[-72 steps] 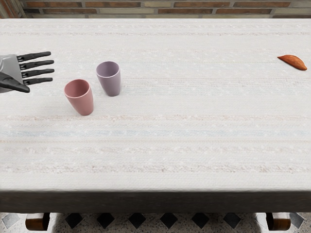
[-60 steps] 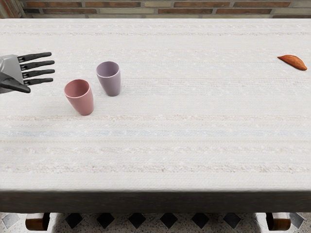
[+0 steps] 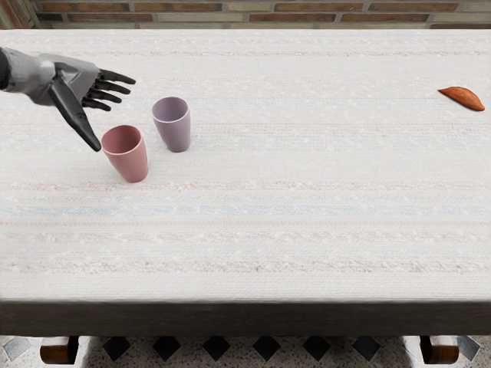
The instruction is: Pick up cup and place in cup with left hand
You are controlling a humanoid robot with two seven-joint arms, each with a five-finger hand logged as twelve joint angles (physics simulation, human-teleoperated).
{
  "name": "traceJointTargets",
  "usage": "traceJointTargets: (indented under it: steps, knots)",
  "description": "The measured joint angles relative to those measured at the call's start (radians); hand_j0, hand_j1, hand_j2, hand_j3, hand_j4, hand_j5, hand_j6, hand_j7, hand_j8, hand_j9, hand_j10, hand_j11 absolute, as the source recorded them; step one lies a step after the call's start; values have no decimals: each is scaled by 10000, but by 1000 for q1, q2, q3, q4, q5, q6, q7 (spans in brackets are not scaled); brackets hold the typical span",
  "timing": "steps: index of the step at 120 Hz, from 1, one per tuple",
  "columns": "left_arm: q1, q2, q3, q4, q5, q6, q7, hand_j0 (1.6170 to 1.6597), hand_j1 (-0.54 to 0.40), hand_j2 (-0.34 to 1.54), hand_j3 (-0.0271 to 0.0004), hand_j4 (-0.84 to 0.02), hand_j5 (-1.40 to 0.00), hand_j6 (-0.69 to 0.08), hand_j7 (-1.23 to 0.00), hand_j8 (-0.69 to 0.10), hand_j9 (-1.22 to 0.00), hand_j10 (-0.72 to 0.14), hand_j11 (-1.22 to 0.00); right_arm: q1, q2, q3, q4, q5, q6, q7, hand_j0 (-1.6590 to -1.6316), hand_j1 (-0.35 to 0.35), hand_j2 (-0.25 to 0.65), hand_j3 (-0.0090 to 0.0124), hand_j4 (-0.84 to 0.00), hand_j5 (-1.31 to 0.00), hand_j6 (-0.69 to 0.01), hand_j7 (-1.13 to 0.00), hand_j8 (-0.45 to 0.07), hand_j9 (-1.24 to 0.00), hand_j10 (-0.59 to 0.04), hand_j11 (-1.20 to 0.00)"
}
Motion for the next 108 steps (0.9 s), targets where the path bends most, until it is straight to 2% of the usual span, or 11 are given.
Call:
traceJointTargets:
  steps: [19, 28, 40, 57, 80, 108]
  knots:
    - [-13, -69, 5, 1, 148, 195, 3, 16581, 3491, -5, 0, -24, -3, -30, -1, -27, 0, -19, 1, 0, 0, 0, 0, 0, 0, 0, -16581, -3489, -2, 0, 0, 1, 8, 0, 6, 1, 4, 1]
    - [-5, -148, 8, 1, 219, 276, 4, 16580, 3491, -2, 0, -35, -4, -43, -2, -39, -1, -28, 0, 0, 0, 0, 0, 0, 0, 0, -16581, -3489, -2, 0, 0, 1, 8, 0, 6, 1, 4, 0]
    - [-12, -194, 9, 2, 273, 335, 4, 16581, 3491, 1, 0, -31, -4, -39, -2, -35, -1, -25, 0, 0, 0, 0, 0, 0, 0, 0, -16581, -3489, -2, 0, -1, 1, 7, 0, 5, 1, 3, 0]
    - [-1, -329, 12, 20, 332, 383, 4, 16581, 3491, 5, 0, -29, -4, -38, -2, -35, -1, -24, 0, 0, 0, 0, 0, 0, 0, 0, -16581, -3489, -2, 0, 0, 1, 7, 0, 5, 1, 3, 0]
    - [-10, -444, 13, 143, 369, 398, 4, 16581, 3491, 7, 0, -26, -4, -34, -2, -31, -1, -21, 0, 0, 0, 0, 0, 0, 0, 0, -16581, -3489, -2, 0, 0, 1, 6, 0, 5, 1, 3, 0]
    - [-17, -500, 33, 296, 422, 420, 4, 16581, 3491, 9, 0, -25, -4, -34, -2, -31, -1, -21, 0, 0, 0, 0, 0, 0, 0, 0, -16581, -3489, -2, 0, 0, 1, 6, 0, 4, 0, 3, 0]
